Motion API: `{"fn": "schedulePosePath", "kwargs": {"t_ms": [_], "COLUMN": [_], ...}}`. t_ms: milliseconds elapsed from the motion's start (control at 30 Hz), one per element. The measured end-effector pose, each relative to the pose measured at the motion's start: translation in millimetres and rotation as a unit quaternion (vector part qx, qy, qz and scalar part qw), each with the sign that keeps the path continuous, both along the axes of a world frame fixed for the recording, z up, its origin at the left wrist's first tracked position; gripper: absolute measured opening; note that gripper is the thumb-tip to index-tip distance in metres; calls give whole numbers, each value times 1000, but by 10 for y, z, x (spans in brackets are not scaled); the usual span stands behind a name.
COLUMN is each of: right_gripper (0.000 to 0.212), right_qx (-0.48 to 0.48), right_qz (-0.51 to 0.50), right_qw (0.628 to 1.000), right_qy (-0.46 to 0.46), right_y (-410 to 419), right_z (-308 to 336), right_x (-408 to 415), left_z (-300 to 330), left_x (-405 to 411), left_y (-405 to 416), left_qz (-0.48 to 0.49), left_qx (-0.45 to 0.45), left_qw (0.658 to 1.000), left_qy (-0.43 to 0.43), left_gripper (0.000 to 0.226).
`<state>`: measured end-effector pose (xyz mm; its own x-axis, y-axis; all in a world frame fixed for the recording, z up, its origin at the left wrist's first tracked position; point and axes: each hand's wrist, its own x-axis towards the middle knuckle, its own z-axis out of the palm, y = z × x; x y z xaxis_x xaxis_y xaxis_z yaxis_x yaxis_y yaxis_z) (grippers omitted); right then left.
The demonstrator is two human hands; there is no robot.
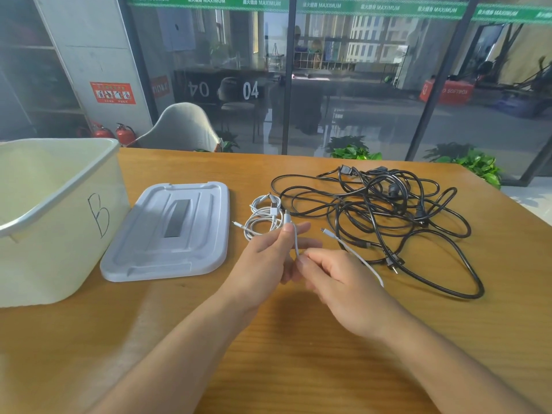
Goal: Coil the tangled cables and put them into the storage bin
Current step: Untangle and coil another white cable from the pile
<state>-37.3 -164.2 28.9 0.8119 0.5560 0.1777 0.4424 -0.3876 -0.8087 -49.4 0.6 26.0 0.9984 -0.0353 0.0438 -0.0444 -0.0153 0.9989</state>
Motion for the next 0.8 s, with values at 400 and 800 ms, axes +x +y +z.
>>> {"fn": "schedulePosePath", "kwargs": {"t_ms": [400,800], "right_gripper": [41,34], "right_qx": [-77,-233], "right_qz": [70,-43], "right_qw": [989,965], "right_qy": [105,-117], "right_y": [73,-378], "right_z": [-77,36], "right_x": [-47,315], "left_z": [61,166], "left_x": [1,-89], "left_y": [90,124], "left_qz": [-76,-217], "left_qx": [-146,10], "left_qw": [986,975], "left_qy": [-27,34], "left_gripper": [44,61]}}
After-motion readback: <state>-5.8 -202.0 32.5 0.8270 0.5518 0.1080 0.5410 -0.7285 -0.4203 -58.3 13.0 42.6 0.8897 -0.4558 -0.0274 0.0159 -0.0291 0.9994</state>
